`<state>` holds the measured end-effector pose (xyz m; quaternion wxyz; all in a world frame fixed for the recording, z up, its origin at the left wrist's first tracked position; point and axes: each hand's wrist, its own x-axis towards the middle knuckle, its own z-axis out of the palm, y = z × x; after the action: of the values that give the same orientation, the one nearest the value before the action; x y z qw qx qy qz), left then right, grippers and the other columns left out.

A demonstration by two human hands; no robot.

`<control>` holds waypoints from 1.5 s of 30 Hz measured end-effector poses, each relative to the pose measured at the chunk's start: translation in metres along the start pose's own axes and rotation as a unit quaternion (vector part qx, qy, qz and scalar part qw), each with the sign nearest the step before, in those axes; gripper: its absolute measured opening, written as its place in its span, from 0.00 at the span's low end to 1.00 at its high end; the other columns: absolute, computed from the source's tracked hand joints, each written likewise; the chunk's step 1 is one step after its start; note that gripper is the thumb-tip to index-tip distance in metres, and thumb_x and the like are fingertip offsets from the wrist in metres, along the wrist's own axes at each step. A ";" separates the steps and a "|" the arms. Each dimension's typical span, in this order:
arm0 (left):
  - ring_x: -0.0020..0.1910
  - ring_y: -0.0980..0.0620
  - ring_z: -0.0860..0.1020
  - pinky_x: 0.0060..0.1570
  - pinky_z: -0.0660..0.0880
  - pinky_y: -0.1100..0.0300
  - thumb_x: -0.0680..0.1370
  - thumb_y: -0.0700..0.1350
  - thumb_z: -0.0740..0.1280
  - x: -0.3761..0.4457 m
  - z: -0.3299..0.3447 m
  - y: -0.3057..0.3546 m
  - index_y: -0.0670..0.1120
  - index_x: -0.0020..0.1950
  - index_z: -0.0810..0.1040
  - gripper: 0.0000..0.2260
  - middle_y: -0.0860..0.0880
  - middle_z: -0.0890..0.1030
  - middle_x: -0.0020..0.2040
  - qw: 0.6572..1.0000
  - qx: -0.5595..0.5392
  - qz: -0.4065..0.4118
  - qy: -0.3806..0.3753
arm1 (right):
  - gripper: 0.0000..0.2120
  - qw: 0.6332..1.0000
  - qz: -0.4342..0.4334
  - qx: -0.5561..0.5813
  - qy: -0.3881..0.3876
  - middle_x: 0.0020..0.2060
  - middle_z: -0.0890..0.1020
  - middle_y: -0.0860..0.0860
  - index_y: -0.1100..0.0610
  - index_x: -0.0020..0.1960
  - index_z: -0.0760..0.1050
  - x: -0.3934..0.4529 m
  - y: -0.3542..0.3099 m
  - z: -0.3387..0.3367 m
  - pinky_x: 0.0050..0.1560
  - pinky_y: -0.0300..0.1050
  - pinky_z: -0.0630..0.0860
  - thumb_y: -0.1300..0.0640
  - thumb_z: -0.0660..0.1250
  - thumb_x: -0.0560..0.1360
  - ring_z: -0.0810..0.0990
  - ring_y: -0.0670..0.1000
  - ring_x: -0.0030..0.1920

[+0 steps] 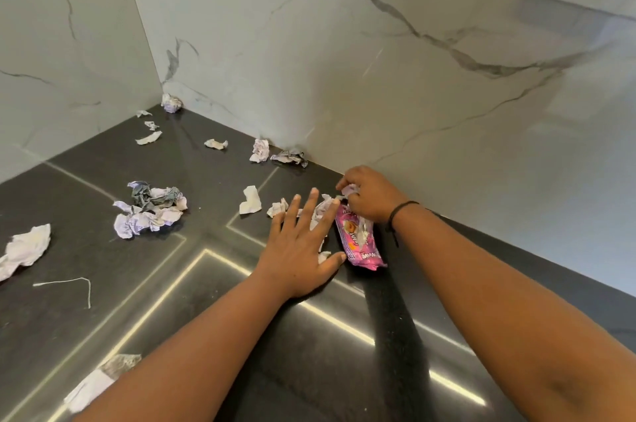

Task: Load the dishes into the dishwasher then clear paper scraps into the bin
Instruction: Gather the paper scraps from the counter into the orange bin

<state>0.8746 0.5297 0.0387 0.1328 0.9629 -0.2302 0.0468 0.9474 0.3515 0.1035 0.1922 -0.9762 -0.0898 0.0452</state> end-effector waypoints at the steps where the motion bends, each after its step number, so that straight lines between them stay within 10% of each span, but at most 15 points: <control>1: 0.77 0.44 0.41 0.74 0.47 0.42 0.72 0.70 0.49 0.005 0.000 -0.001 0.59 0.75 0.33 0.39 0.48 0.37 0.78 1.000 -0.007 0.005 -0.002 | 0.13 0.999 -0.012 -0.004 -0.038 0.59 0.76 0.54 0.55 0.57 0.79 0.006 0.003 0.003 0.59 0.43 0.69 0.60 0.61 0.76 0.74 0.53 0.61; 7: 0.77 0.47 0.51 0.70 0.51 0.45 0.73 0.70 0.48 0.030 0.002 -0.010 0.60 0.77 0.41 0.35 0.50 0.51 0.79 0.999 0.000 0.023 -0.039 | 0.21 0.991 -0.045 0.078 -0.098 0.70 0.68 0.56 0.57 0.71 0.67 -0.027 0.007 -0.004 0.64 0.39 0.59 0.52 0.61 0.80 0.66 0.54 0.70; 12: 0.70 0.49 0.62 0.65 0.56 0.49 0.78 0.61 0.56 0.029 -0.002 -0.008 0.58 0.69 0.66 0.20 0.53 0.67 0.69 0.999 -0.040 0.029 0.005 | 0.50 0.986 -0.080 -0.042 -0.139 0.77 0.52 0.46 0.45 0.77 0.51 -0.087 0.018 0.017 0.72 0.45 0.43 0.26 0.65 0.63 0.47 0.49 0.76; 18: 0.45 0.45 0.75 0.44 0.70 0.54 0.78 0.56 0.59 0.019 -0.007 -0.002 0.48 0.47 0.75 0.13 0.47 0.77 0.47 0.997 -0.014 0.012 0.072 | 0.16 0.988 -0.093 -0.019 0.120 0.46 0.76 0.50 0.54 0.49 0.74 -0.100 0.000 0.066 0.56 0.48 0.71 0.42 0.57 0.73 0.73 0.51 0.50; 24: 0.46 0.46 0.78 0.42 0.72 0.55 0.79 0.55 0.59 0.007 -0.032 -0.005 0.47 0.47 0.71 0.11 0.48 0.79 0.43 0.996 -0.042 -0.065 0.053 | 0.02 0.995 -0.017 0.021 0.092 0.46 0.76 0.51 0.52 0.50 0.69 -0.076 -0.002 0.056 0.47 0.49 0.70 0.54 0.61 0.78 0.75 0.53 0.47; 30: 0.49 0.42 0.76 0.44 0.72 0.51 0.77 0.46 0.62 0.017 -0.063 -0.065 0.50 0.65 0.69 0.16 0.45 0.80 0.48 0.968 -0.108 -0.179 0.139 | 0.13 0.979 0.059 0.067 0.186 0.54 0.74 0.57 0.55 0.60 0.73 0.001 -0.031 0.026 0.49 0.47 0.70 0.63 0.57 0.78 0.76 0.58 0.51; 38: 0.73 0.39 0.58 0.71 0.47 0.39 0.74 0.51 0.56 0.034 -0.017 -0.076 0.52 0.61 0.76 0.18 0.44 0.68 0.68 0.982 -0.014 -0.175 0.070 | 0.19 0.962 -0.153 -0.181 0.135 0.59 0.73 0.60 0.60 0.59 0.75 0.106 -0.089 0.026 0.46 0.53 0.73 0.72 0.62 0.71 0.72 0.63 0.54; 41: 0.77 0.42 0.46 0.74 0.44 0.41 0.75 0.67 0.47 0.038 -0.017 -0.077 0.54 0.71 0.67 0.30 0.44 0.57 0.77 0.990 -0.067 -0.118 0.032 | 0.18 0.965 -0.170 -0.186 0.071 0.63 0.71 0.58 0.56 0.63 0.75 0.132 -0.094 0.043 0.54 0.51 0.72 0.64 0.63 0.74 0.71 0.62 0.58; 45: 0.70 0.44 0.62 0.71 0.56 0.44 0.67 0.75 0.55 0.039 -0.017 -0.079 0.53 0.60 0.74 0.33 0.44 0.70 0.65 0.994 -0.065 -0.091 0.019 | 0.18 0.978 -0.126 -0.164 0.020 0.70 0.68 0.46 0.37 0.68 0.68 0.144 -0.100 0.068 0.64 0.53 0.66 0.45 0.55 0.79 0.69 0.55 0.65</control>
<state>0.9451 0.5858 0.0423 0.2030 0.9682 -0.1414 0.0376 1.0647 0.4953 0.0717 0.0359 -0.9759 -0.2147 -0.0147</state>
